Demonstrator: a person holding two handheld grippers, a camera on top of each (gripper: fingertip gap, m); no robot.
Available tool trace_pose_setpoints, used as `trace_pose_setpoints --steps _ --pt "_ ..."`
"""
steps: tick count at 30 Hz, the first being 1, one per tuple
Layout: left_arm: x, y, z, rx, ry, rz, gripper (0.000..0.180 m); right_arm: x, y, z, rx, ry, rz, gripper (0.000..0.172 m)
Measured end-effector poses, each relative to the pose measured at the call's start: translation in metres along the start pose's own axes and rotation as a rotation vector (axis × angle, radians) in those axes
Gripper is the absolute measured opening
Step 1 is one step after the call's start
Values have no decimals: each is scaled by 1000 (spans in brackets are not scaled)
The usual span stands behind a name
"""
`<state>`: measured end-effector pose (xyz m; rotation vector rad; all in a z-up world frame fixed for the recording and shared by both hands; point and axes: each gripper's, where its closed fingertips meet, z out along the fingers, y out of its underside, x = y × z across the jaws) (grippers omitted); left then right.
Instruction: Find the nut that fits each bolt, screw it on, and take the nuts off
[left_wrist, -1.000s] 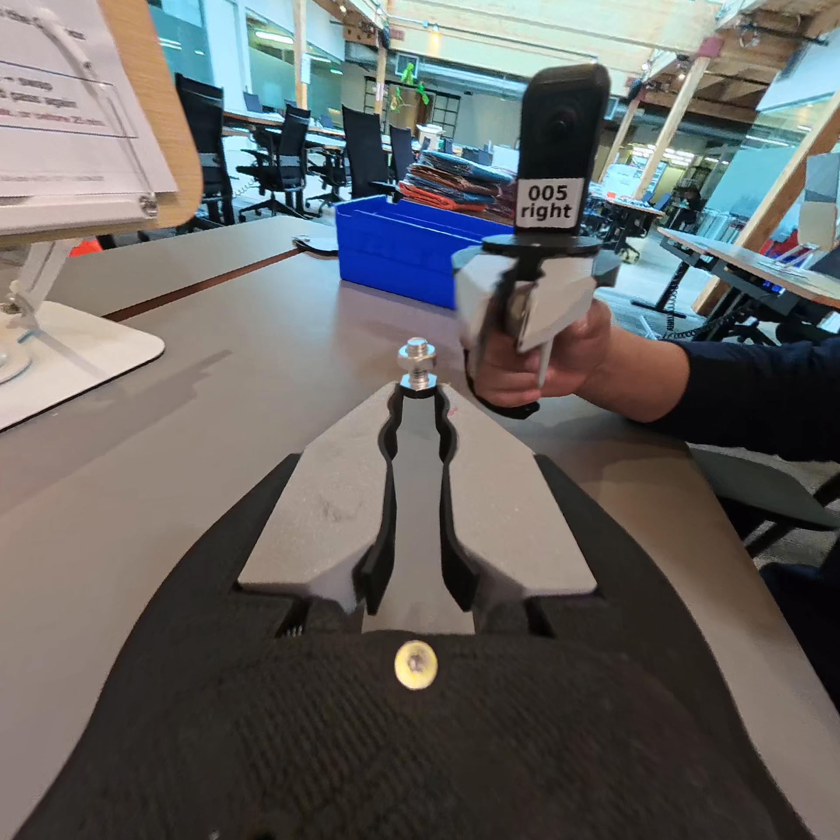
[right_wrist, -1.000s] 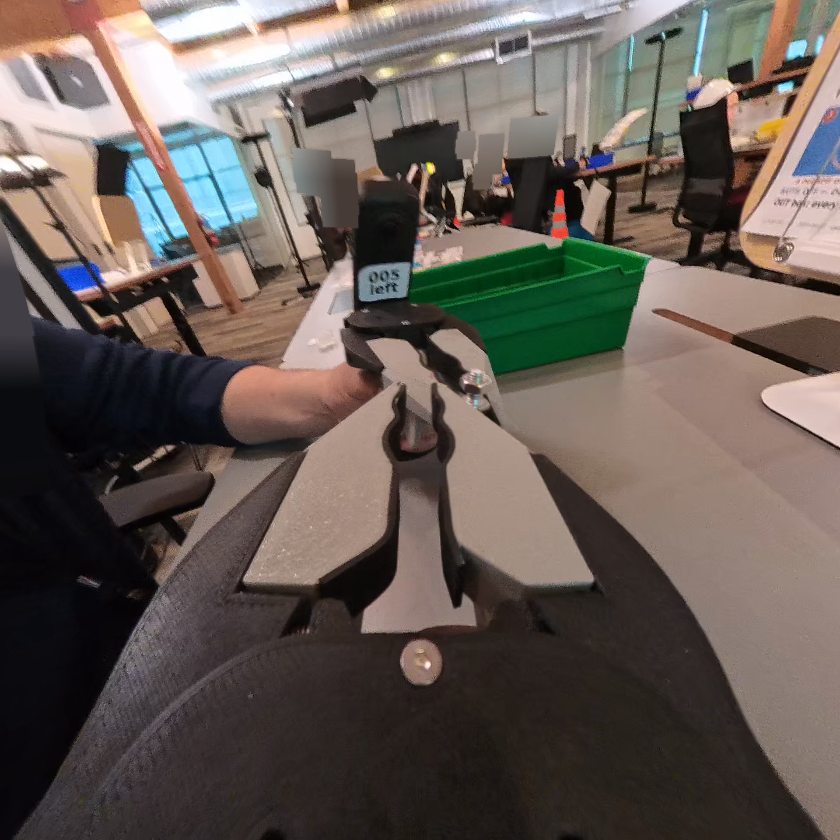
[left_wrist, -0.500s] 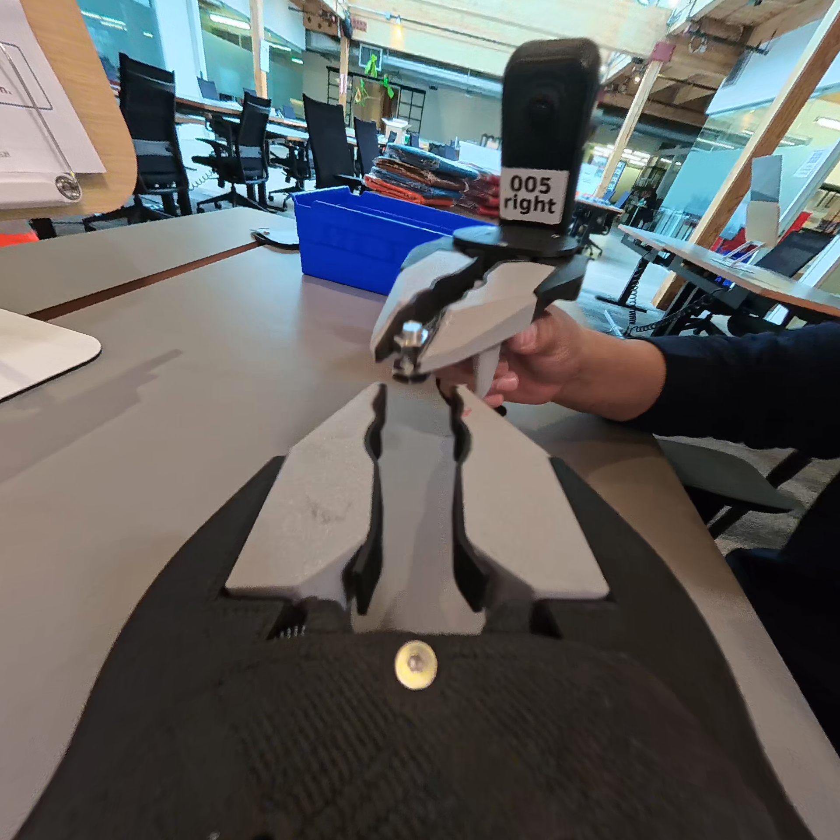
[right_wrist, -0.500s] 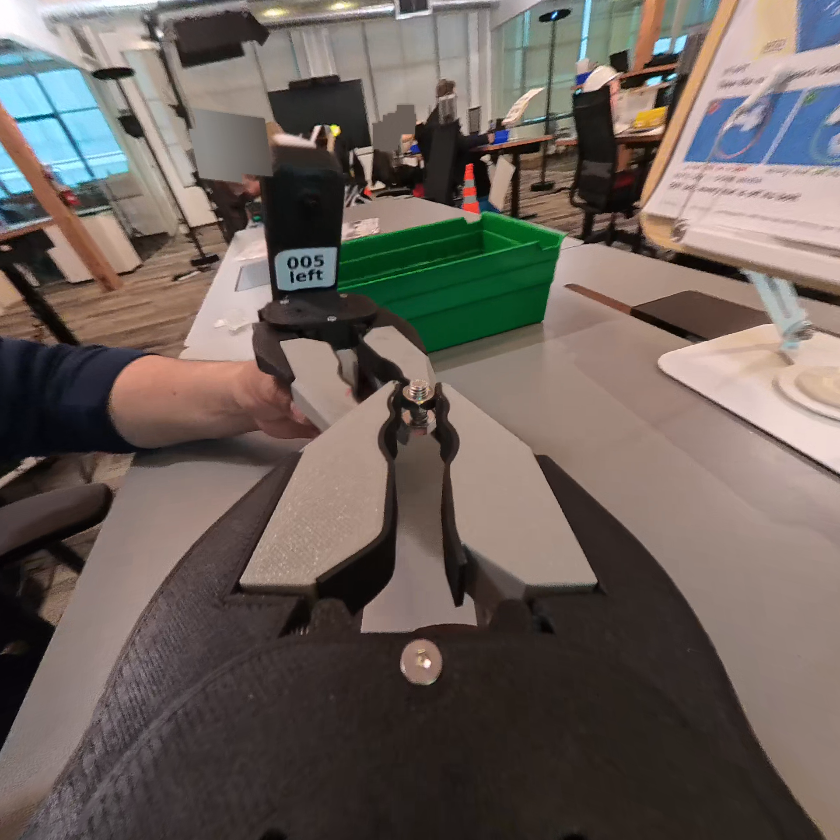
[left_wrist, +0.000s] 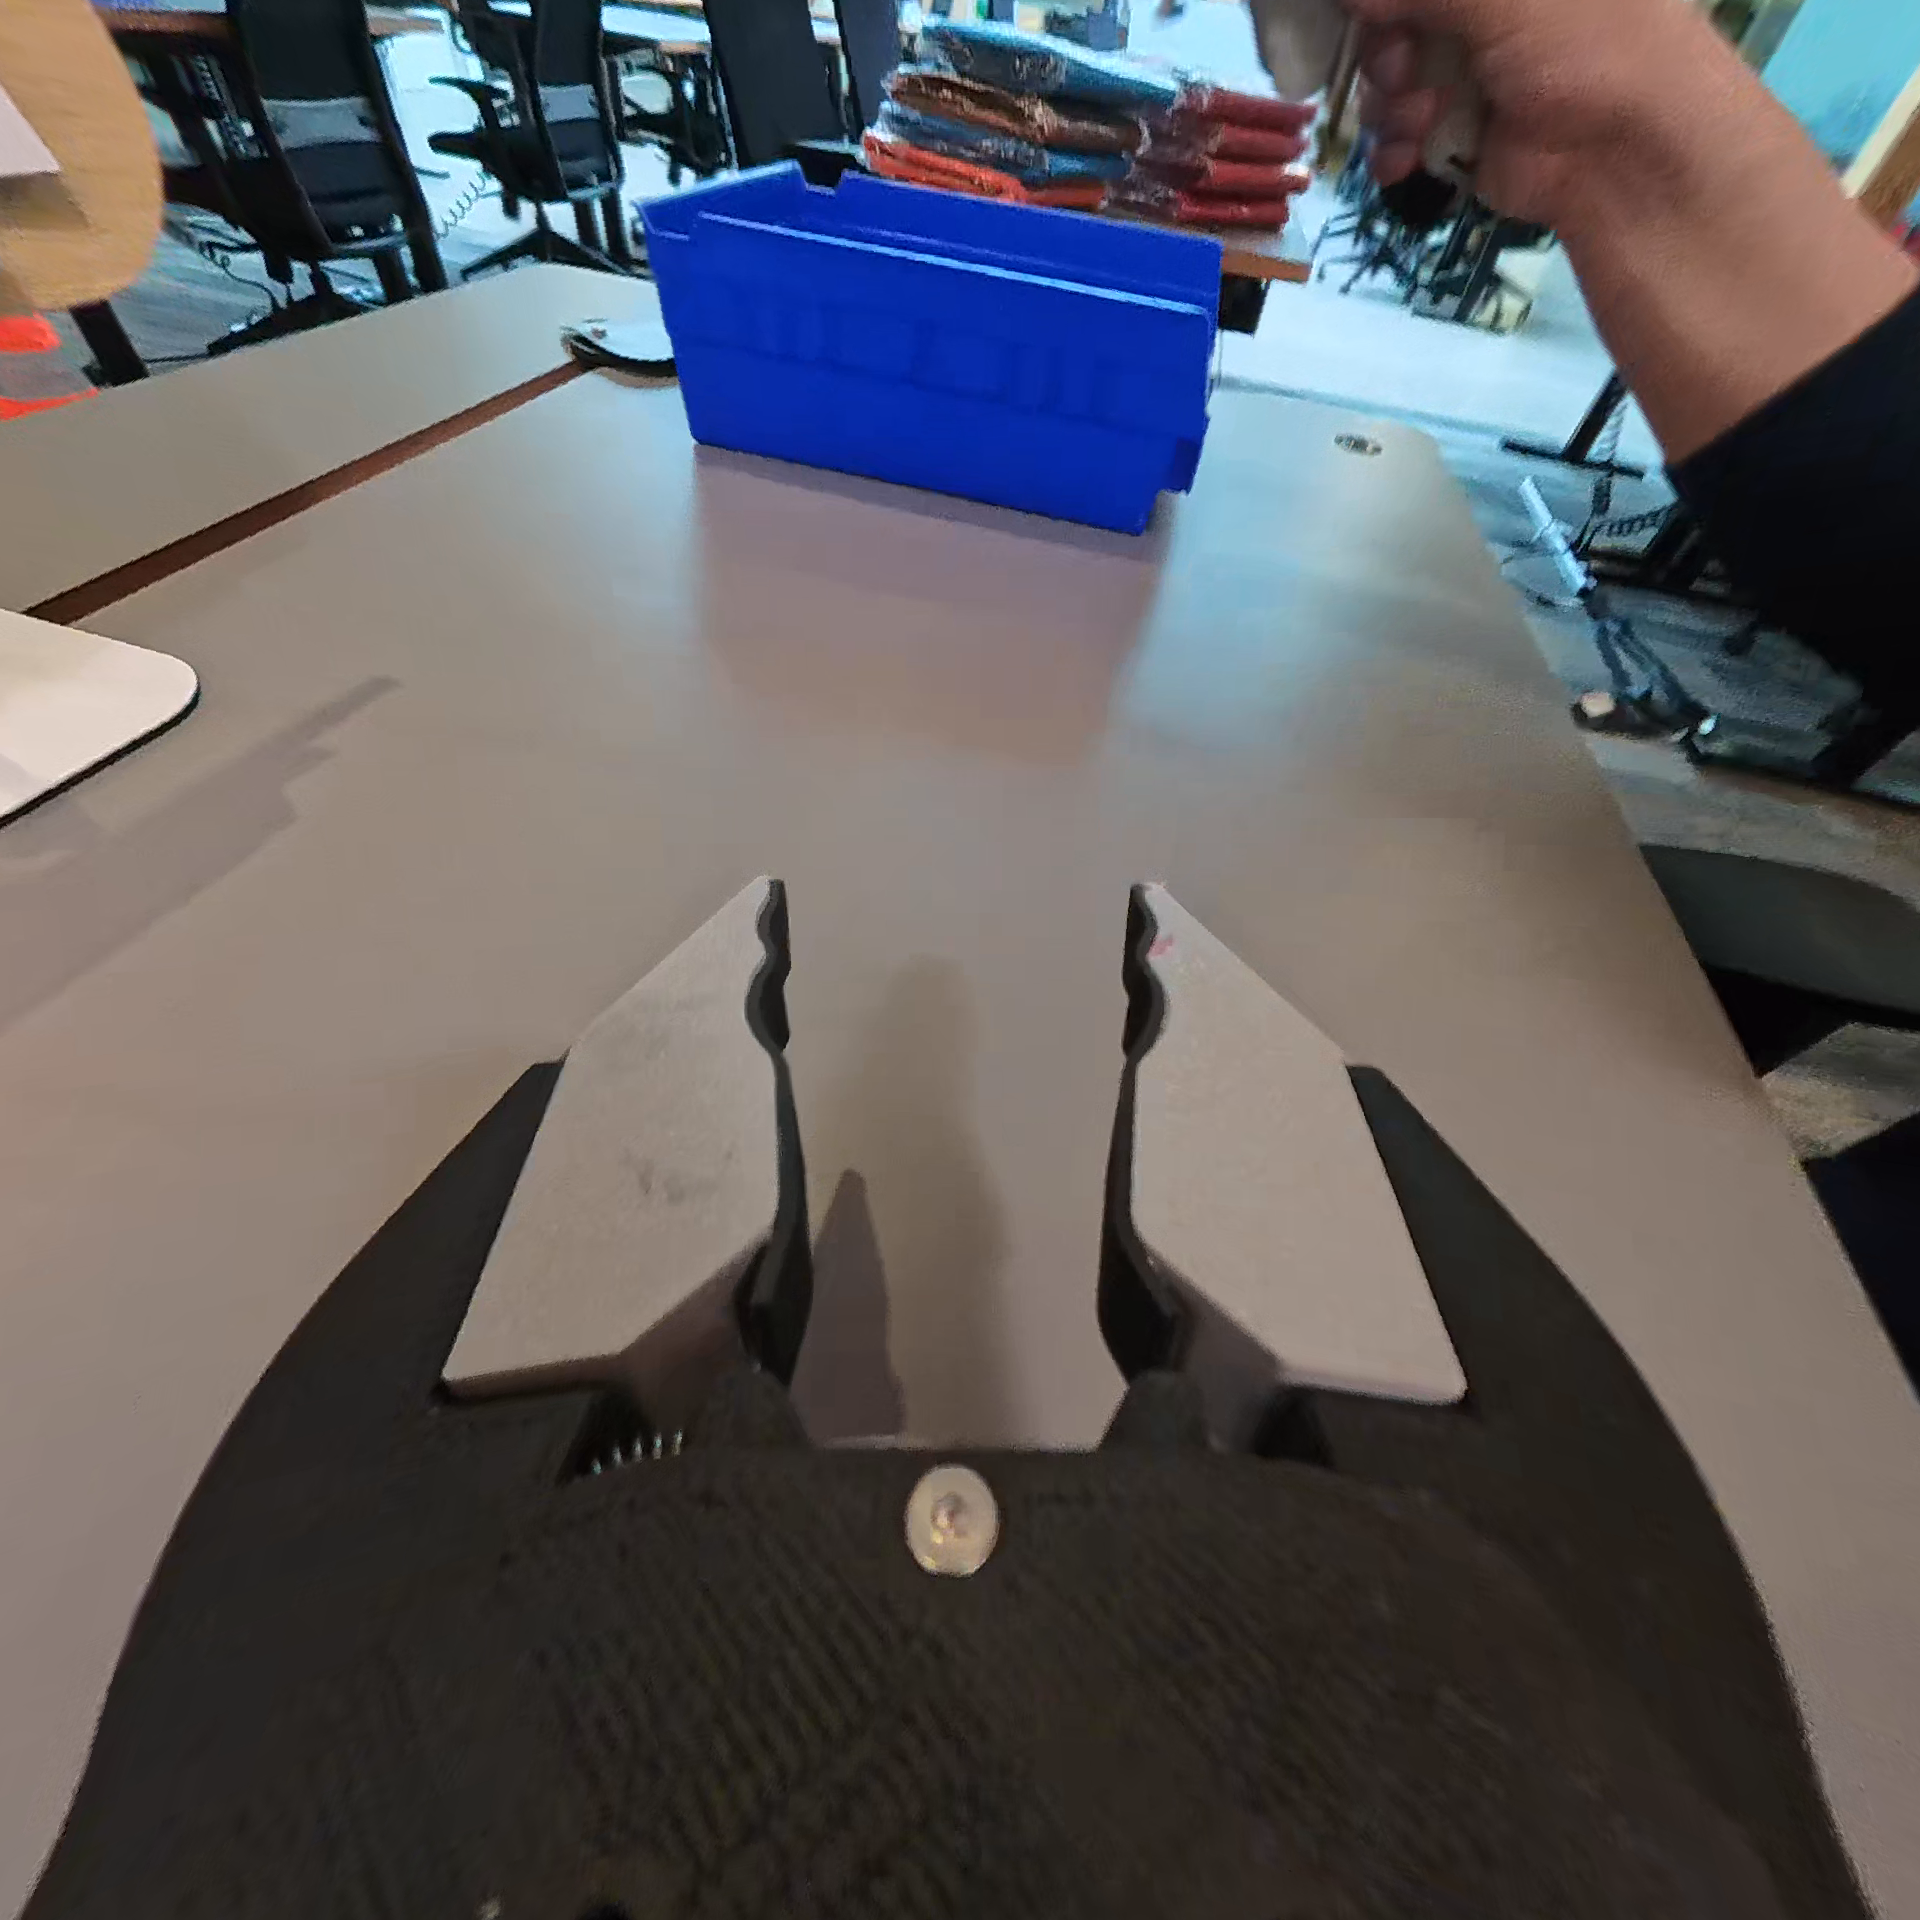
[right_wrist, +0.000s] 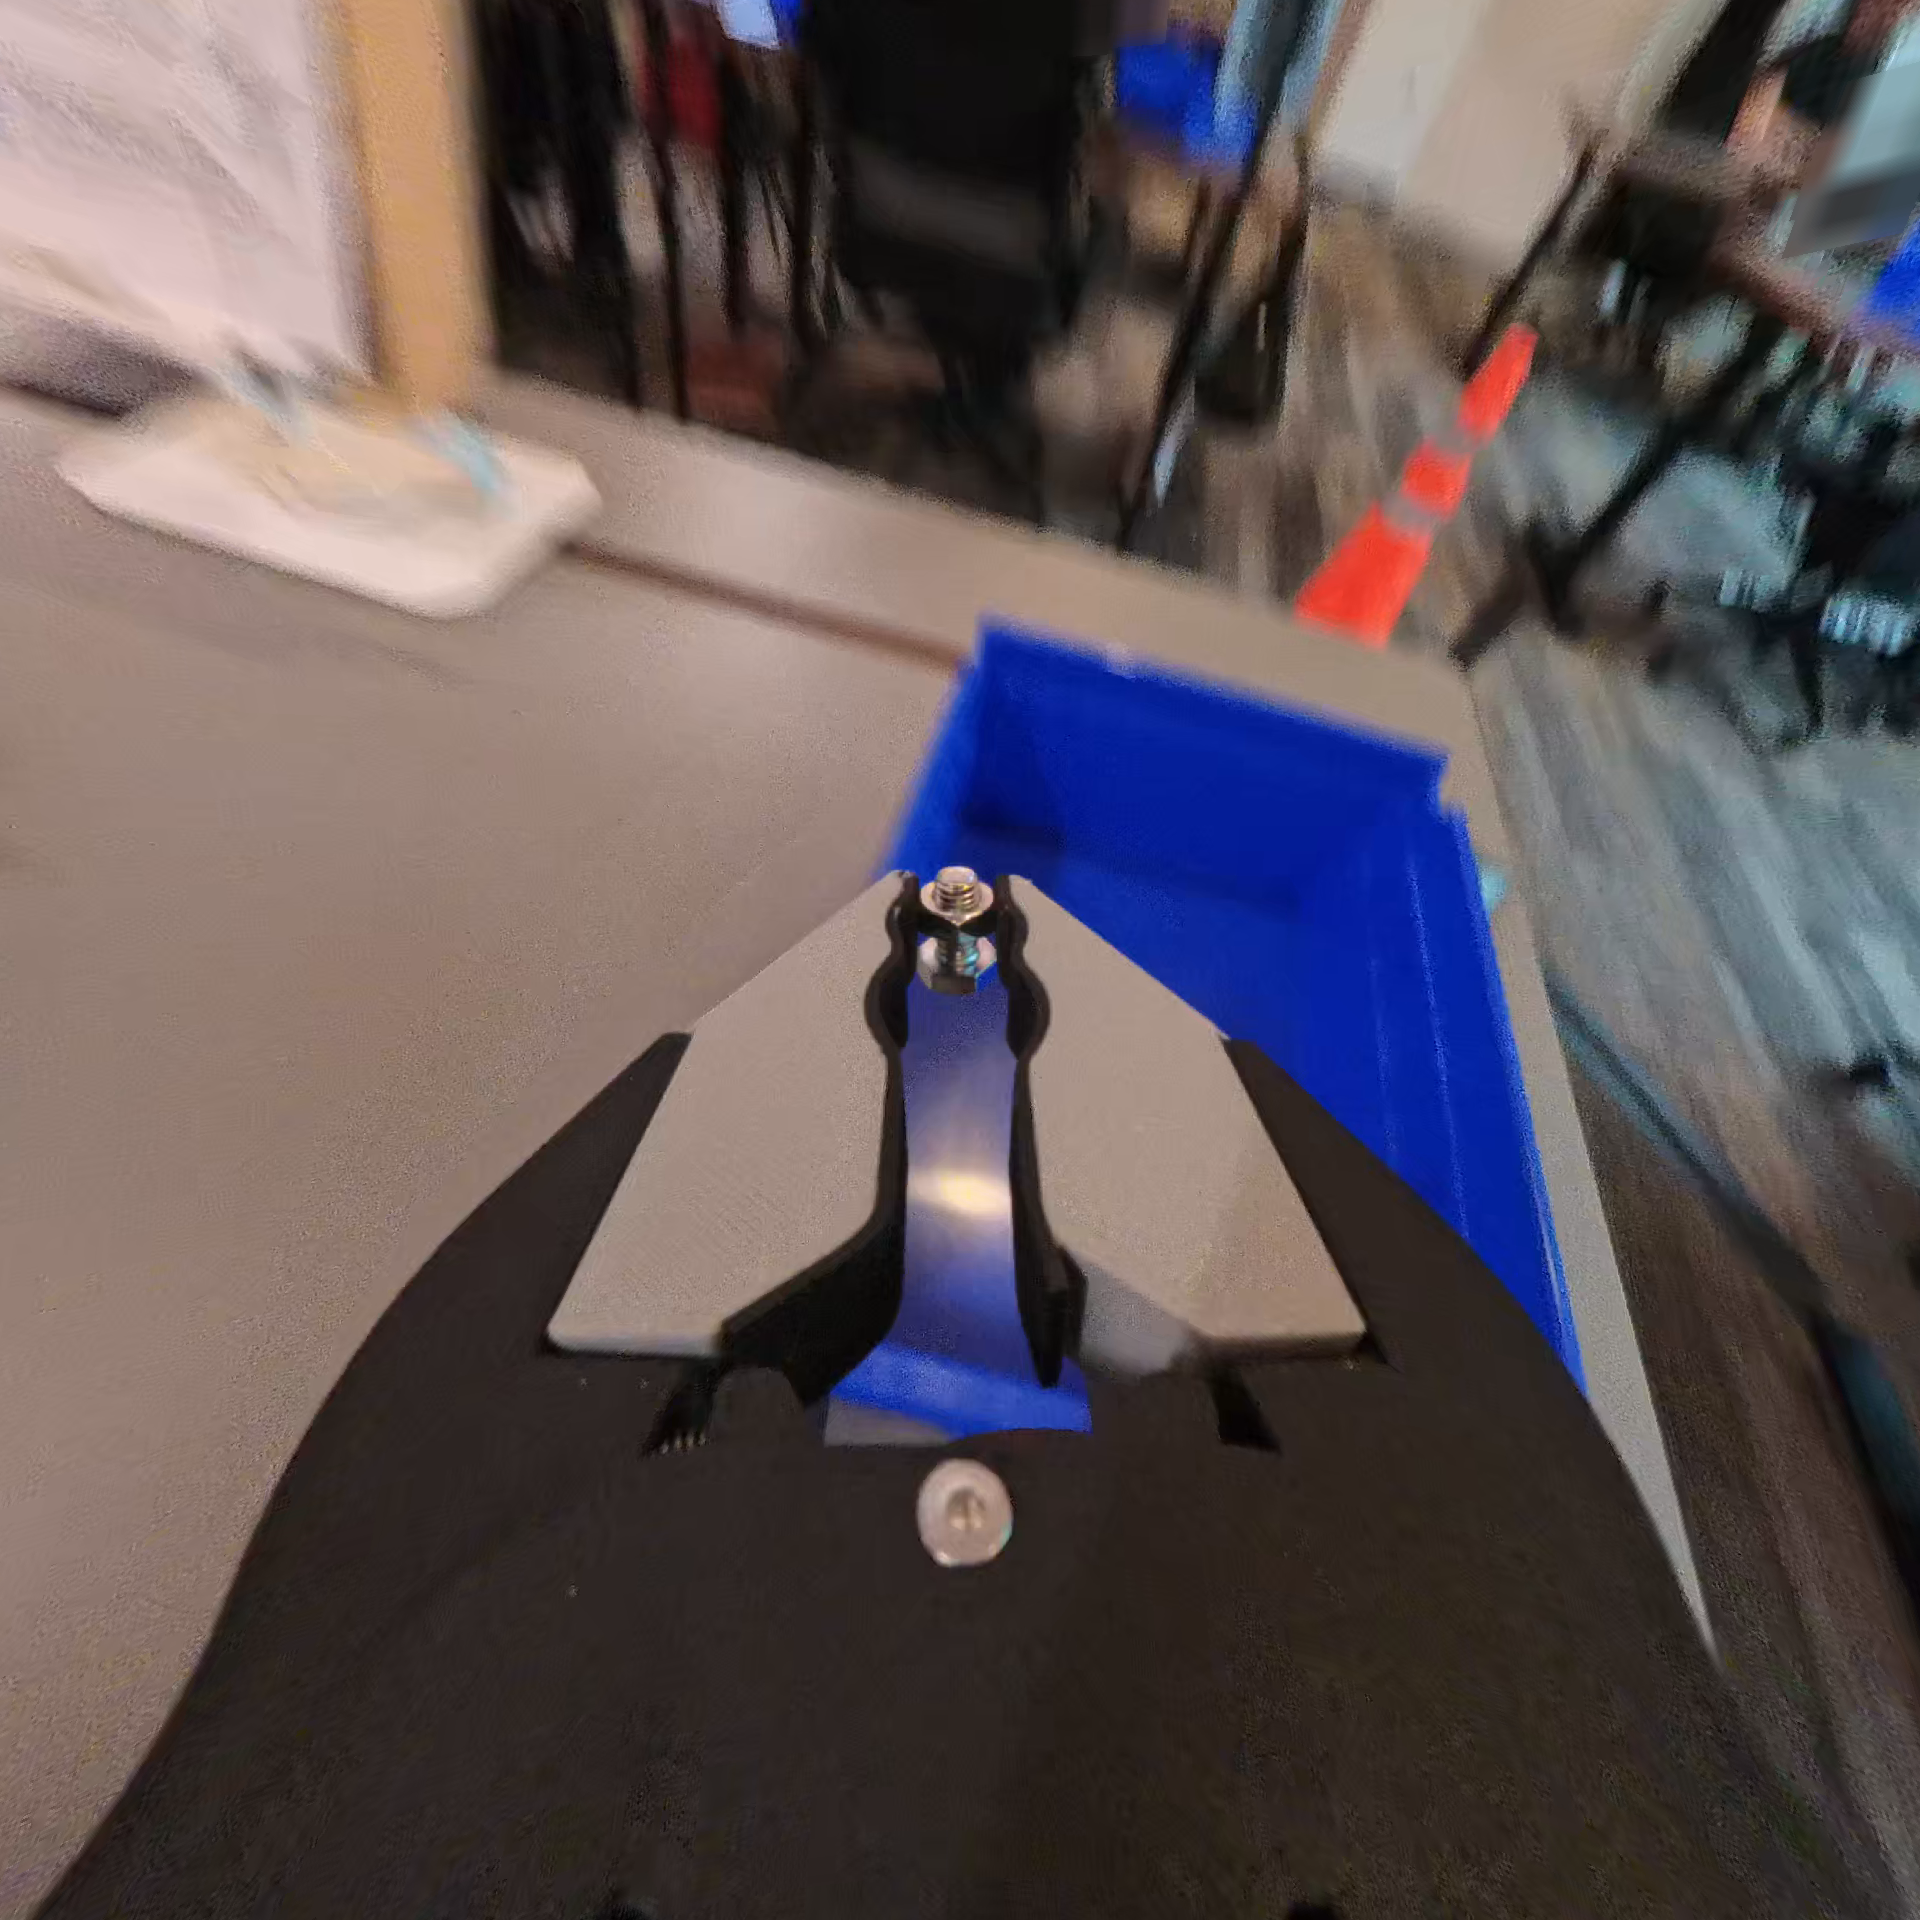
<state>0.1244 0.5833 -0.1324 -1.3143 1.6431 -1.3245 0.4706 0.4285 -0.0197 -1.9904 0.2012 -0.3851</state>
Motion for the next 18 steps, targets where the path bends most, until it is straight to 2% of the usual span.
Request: trace_pose_setpoints --steps 3,5,7,9,11,14,16,18 --pt "7 3 5 -27 -2 23 64 36 79 42 -298 34 -24 11" --pt "9 5 7 -40 -19 22 64 47 115 63 -442 50 -57 12" --pt "15 8 6 -56 -30 12 65 50 136 78 -527 36 -39 12" --pt "27 11 1 -78 -37 10 67 56 142 83 -554 64 -39 15" --pt "39 13 -9 -98 -67 29 68 59 128 80 -507 101 -41 34" --pt "56 18 -34 -116 -123 53 73 39 72 57 -285 128 -74 47" --pt "66 20 -58 -122 -153 49 74 -2 24 32 -88 82 -124 49" --pt "69 15 -91 -99 -207 41 72 -61 -15 6 95 -9 -190 47"
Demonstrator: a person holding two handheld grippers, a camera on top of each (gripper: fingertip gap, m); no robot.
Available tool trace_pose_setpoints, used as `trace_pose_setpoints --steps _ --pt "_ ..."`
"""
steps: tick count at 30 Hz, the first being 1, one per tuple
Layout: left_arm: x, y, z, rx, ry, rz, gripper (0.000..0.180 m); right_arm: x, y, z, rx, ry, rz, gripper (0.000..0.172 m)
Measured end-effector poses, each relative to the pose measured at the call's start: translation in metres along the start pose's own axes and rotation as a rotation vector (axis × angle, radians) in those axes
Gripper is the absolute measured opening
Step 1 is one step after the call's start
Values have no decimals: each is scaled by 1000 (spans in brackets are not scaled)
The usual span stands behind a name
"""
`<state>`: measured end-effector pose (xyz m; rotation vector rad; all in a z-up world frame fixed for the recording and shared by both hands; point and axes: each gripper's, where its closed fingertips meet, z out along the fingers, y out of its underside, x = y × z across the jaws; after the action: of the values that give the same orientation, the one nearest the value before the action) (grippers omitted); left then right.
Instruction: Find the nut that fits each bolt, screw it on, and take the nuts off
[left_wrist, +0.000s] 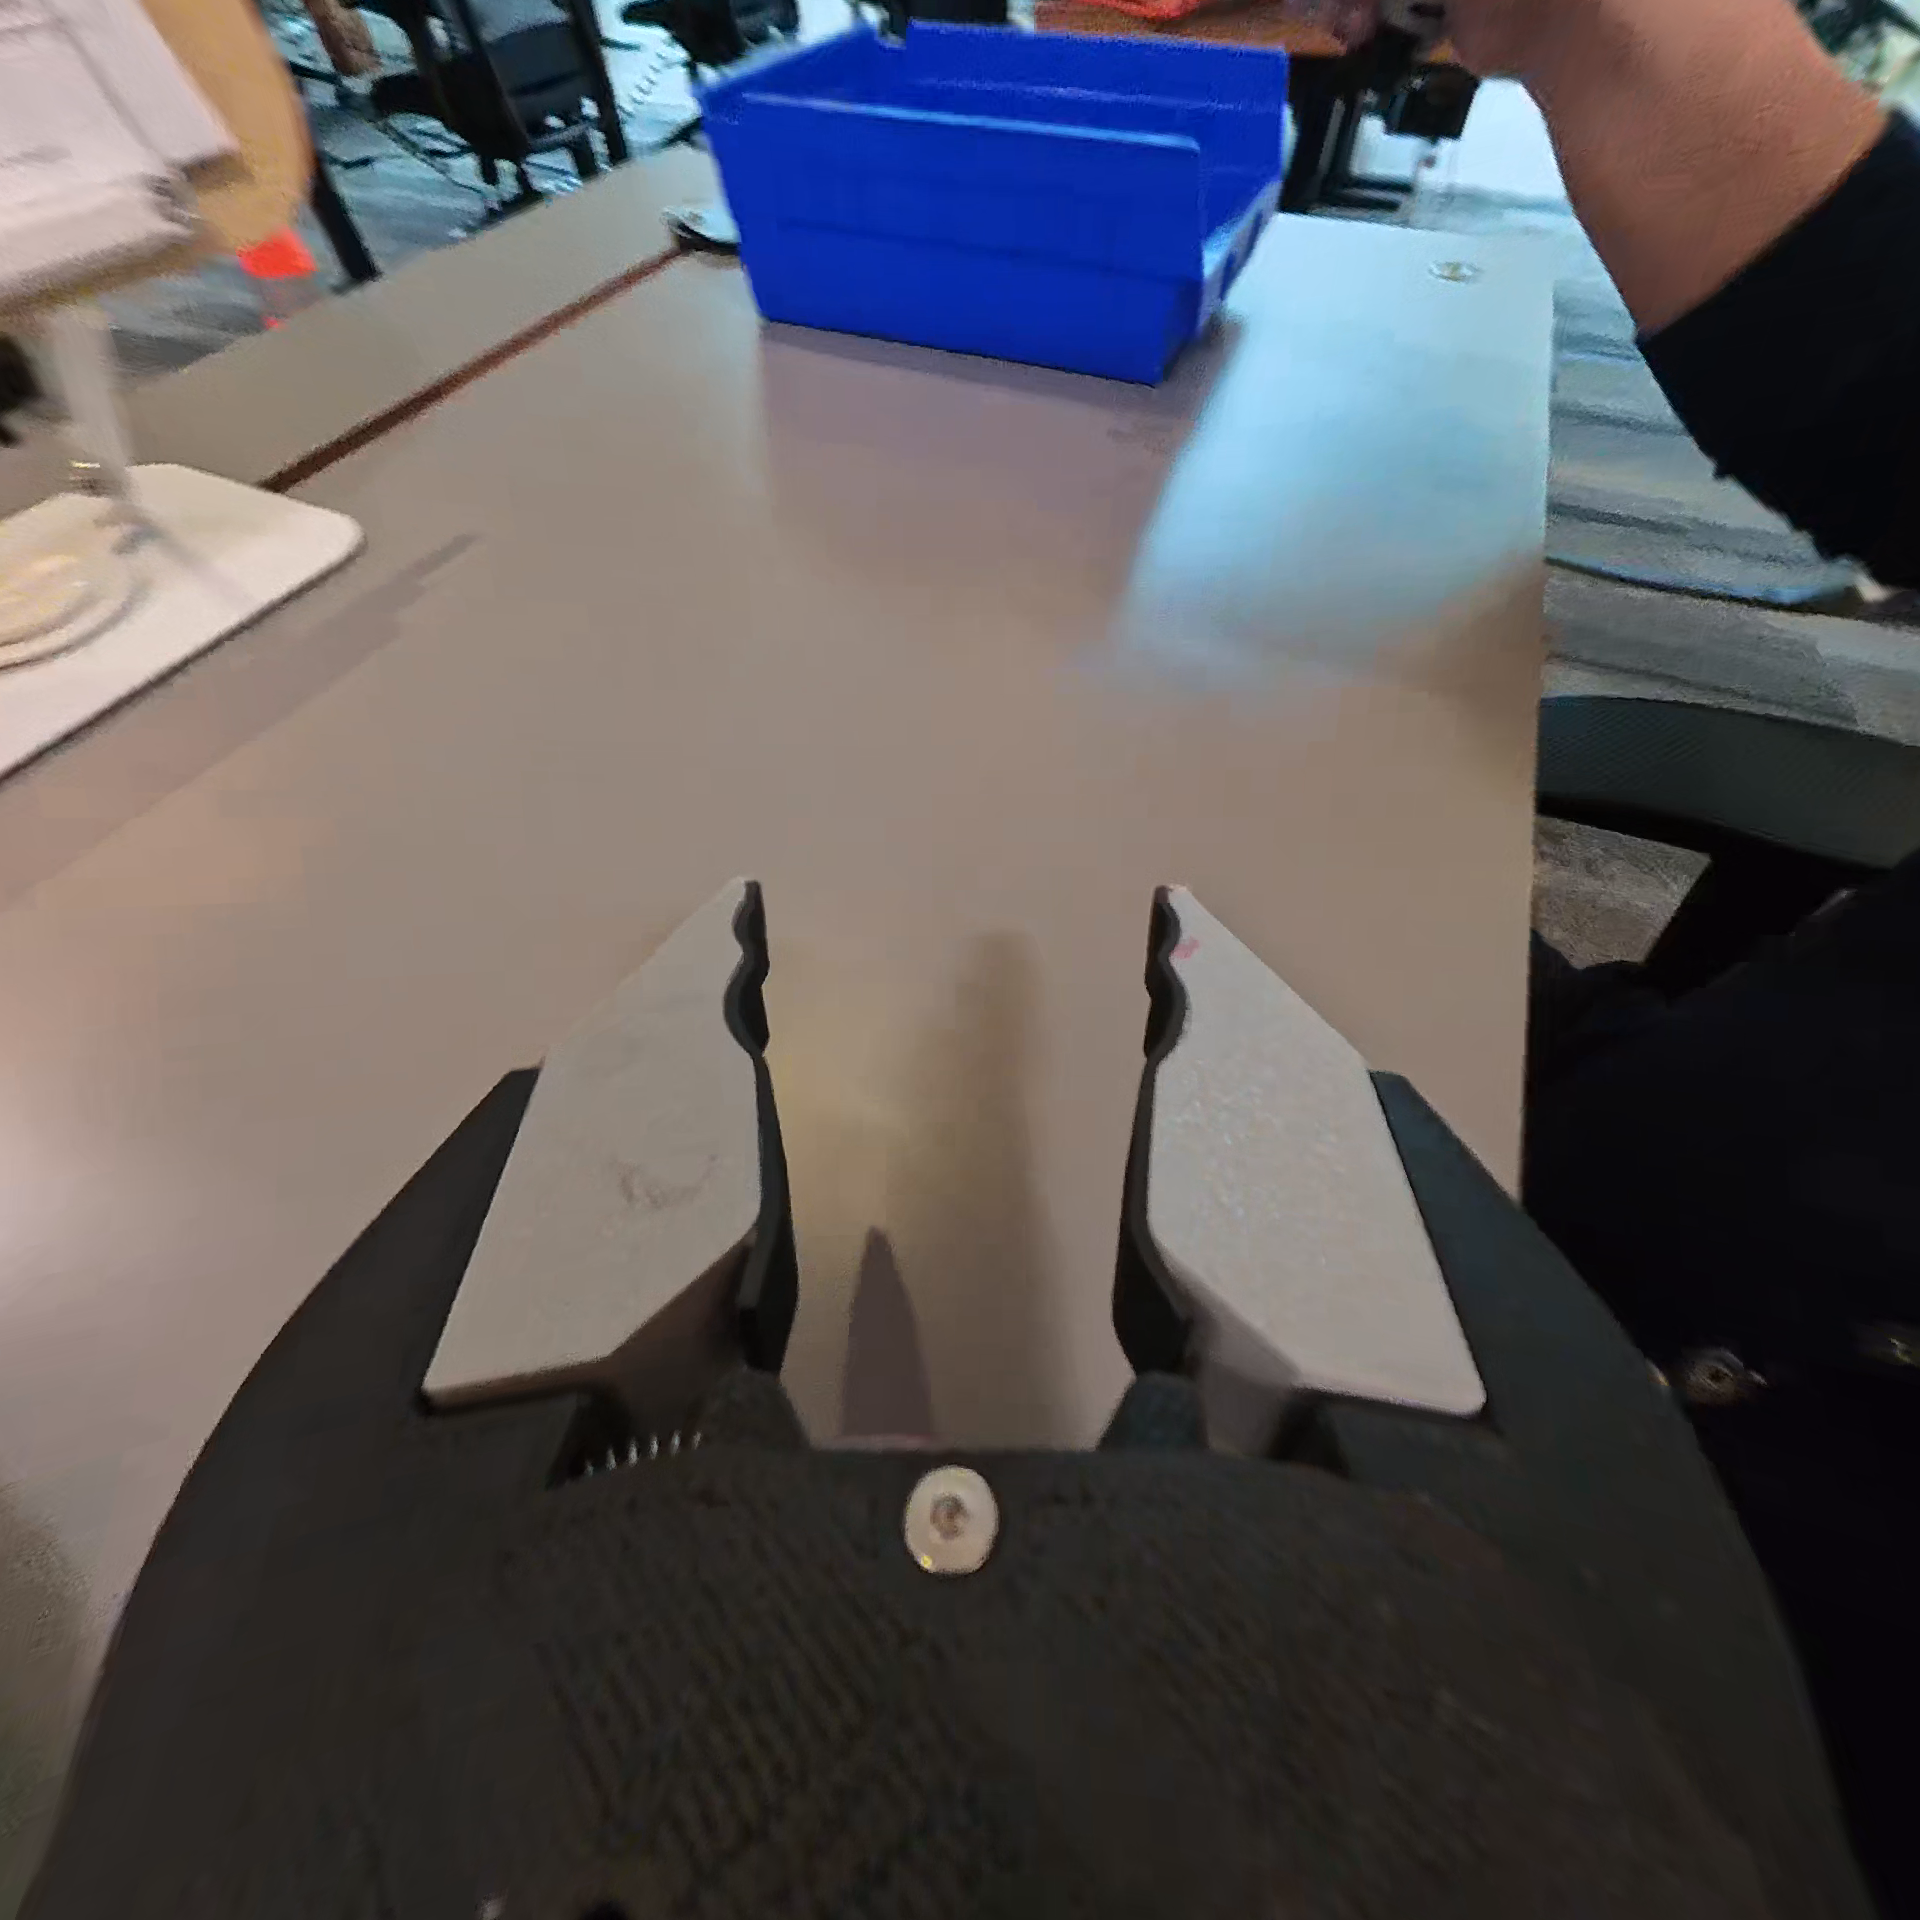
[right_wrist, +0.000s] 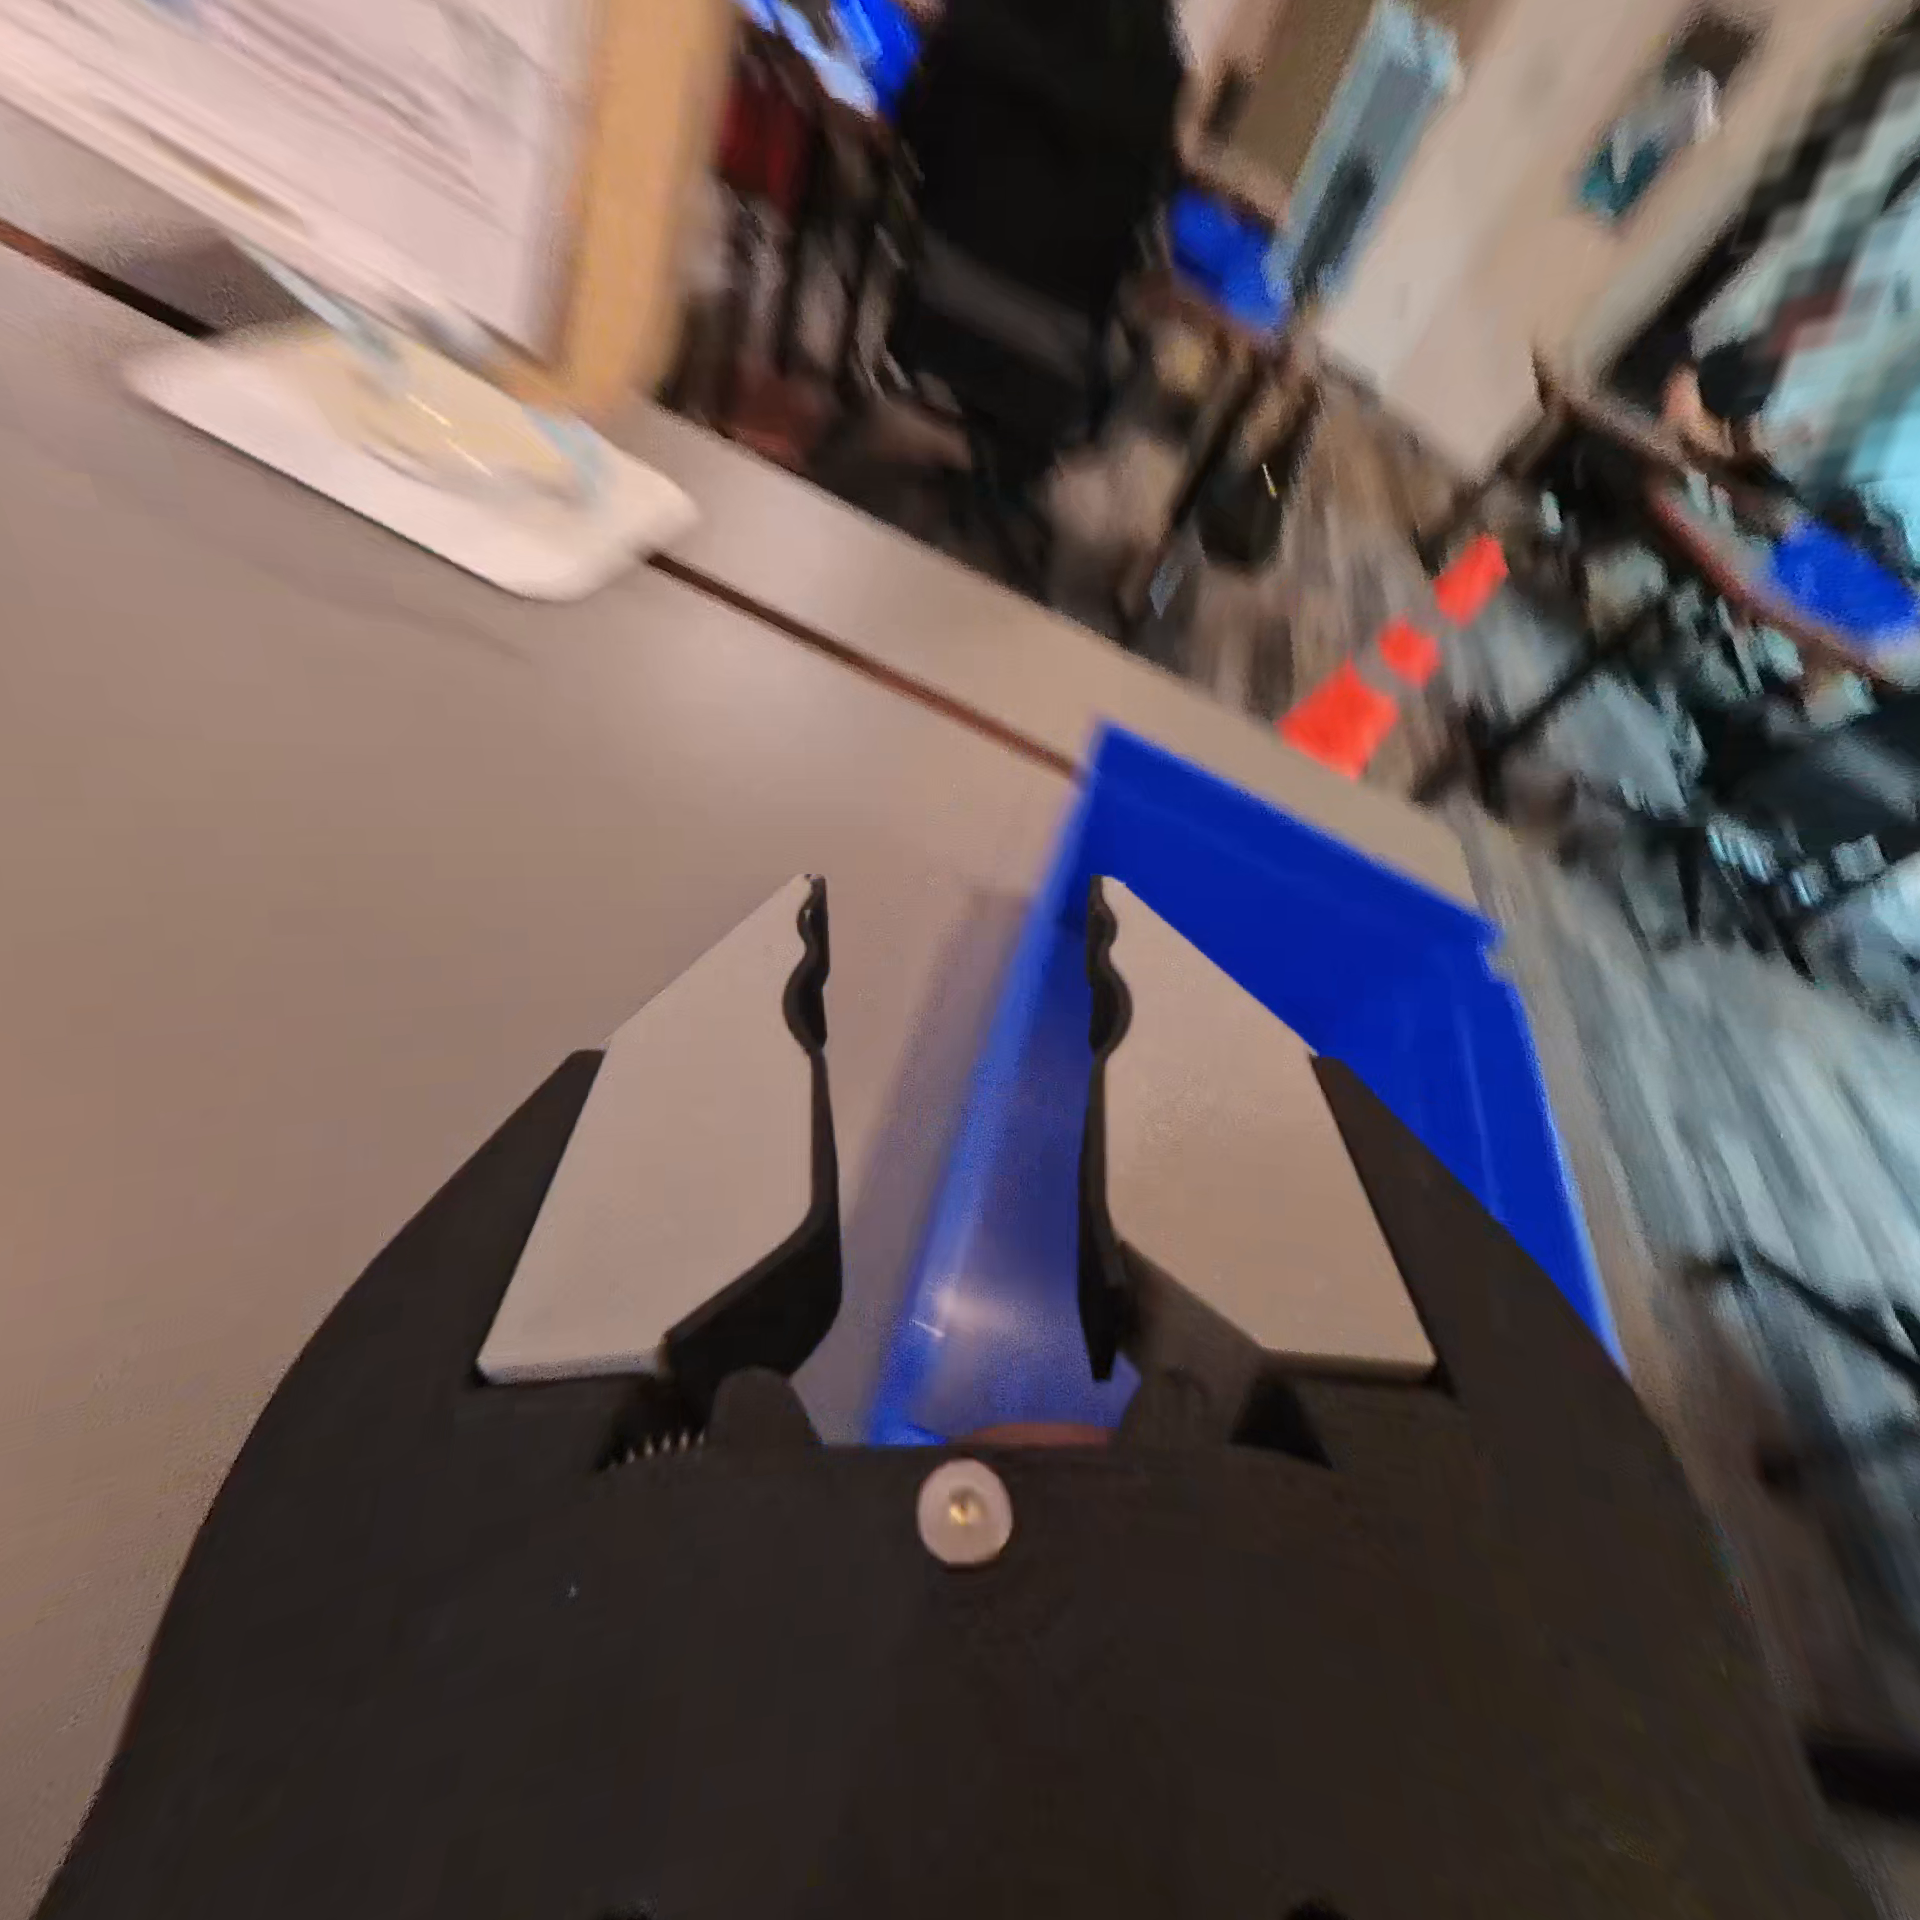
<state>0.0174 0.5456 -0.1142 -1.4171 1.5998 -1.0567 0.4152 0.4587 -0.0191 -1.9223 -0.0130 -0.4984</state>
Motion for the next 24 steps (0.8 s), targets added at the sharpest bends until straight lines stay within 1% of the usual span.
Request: trace_pose_setpoints --steps 2,3,4,5,7,8,10,11,12,14,15,17,19,20,23,24 --pt "-18 -8 -40 29 -76 -47 72 -67 -33 -15 110 -165 -23 48" --pt "-34 -12 -63 37 -132 -80 72 -102 -45 -19 142 -271 -9 53" --pt "-55 -14 -87 31 -205 -117 71 -135 -55 -22 172 -373 0 56" --pt "-80 -12 -112 11 -290 -152 71 -162 -61 -20 195 -450 -3 56" --pt "-138 -5 -158 -54 -469 -201 71 -197 -68 -4 237 -501 -24 56" --pt "-165 0 -176 -85 -534 -215 68 -210 -67 8 248 -507 -46 55" --pt "-215 17 -196 -184 -608 -259 61 -231 -60 34 234 -519 -56 53" --pt "-236 31 -199 -254 -616 -292 62 -241 -56 44 224 -541 -50 52" --pt "-251 48 -196 -328 -594 -328 64 -251 -50 51 203 -573 -42 51" --pt "-269 83 -180 -478 -497 -412 63 -269 -40 57 150 -642 -45 52" --pt "-274 98 -173 -543 -460 -445 62 -274 -35 58 141 -652 -65 52" --pt "-288 125 -169 -696 -465 -446 59 -273 -29 61 142 -617 -115 50" --pt "-301 142 -170 -816 -493 -423 64 -272 -28 59 155 -602 -132 48" --pt "-303 148 -169 -851 -482 -434 62 -271 -28 58 162 -606 -125 47" --pt "-309 164 -168 -929 -455 -466 56 -270 -30 54 168 -635 -90 46" --pt "-310 165 -166 -930 -440 -480 54 -269 -31 52 172 -639 -85 45"
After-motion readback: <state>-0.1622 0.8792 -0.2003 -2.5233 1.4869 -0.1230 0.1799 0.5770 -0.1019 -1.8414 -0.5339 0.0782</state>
